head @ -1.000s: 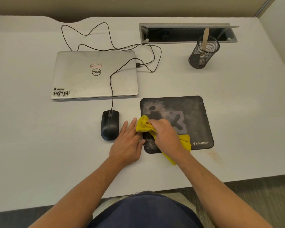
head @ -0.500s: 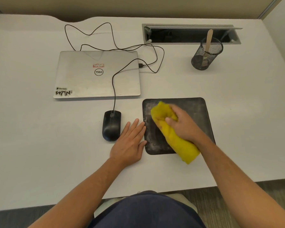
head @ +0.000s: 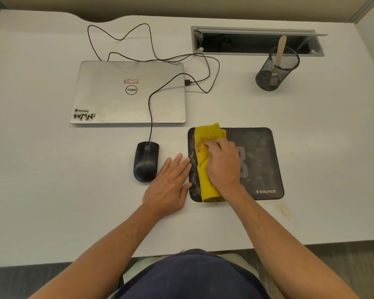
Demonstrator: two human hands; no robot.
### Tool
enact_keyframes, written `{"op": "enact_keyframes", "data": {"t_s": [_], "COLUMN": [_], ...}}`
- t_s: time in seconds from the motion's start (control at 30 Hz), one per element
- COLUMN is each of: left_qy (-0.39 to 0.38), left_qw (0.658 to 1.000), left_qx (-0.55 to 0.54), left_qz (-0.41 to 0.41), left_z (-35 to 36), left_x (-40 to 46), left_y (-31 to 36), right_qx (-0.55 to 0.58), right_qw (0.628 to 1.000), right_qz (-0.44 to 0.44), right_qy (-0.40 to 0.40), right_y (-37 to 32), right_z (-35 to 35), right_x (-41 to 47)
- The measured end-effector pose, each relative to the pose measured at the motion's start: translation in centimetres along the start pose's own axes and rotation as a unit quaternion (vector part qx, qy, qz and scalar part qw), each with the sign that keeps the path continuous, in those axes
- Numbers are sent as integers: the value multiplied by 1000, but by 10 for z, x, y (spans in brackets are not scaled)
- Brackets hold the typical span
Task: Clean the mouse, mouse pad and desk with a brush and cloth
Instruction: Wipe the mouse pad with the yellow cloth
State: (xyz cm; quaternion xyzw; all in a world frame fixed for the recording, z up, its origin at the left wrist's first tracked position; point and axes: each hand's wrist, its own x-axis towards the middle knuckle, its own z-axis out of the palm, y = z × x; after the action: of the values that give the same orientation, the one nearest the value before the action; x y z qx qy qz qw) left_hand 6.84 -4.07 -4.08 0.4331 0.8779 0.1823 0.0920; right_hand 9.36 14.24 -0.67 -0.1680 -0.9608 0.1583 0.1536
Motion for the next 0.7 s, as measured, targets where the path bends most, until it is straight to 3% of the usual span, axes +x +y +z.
{"op": "enact_keyframes", "data": {"t_s": [0.27,0.43,0.7], "left_qy": [-8,-5,10], "left_qw": [1000,1000,1000], "left_qx": [13,19,16], "left_qz": [2,3,13], "left_z": [0,1,0], "left_x": [0,2,2], "left_y": [0,0,0], "right_qx": [-1,79,104], "right_qw": [987,983,968], "right_qz": [17,8,-36], "right_qy": [-158,-169,-225], "right_y": [-3,-1,-6], "right_z": [12,3,-17], "right_x": [-23,-20,-47]}}
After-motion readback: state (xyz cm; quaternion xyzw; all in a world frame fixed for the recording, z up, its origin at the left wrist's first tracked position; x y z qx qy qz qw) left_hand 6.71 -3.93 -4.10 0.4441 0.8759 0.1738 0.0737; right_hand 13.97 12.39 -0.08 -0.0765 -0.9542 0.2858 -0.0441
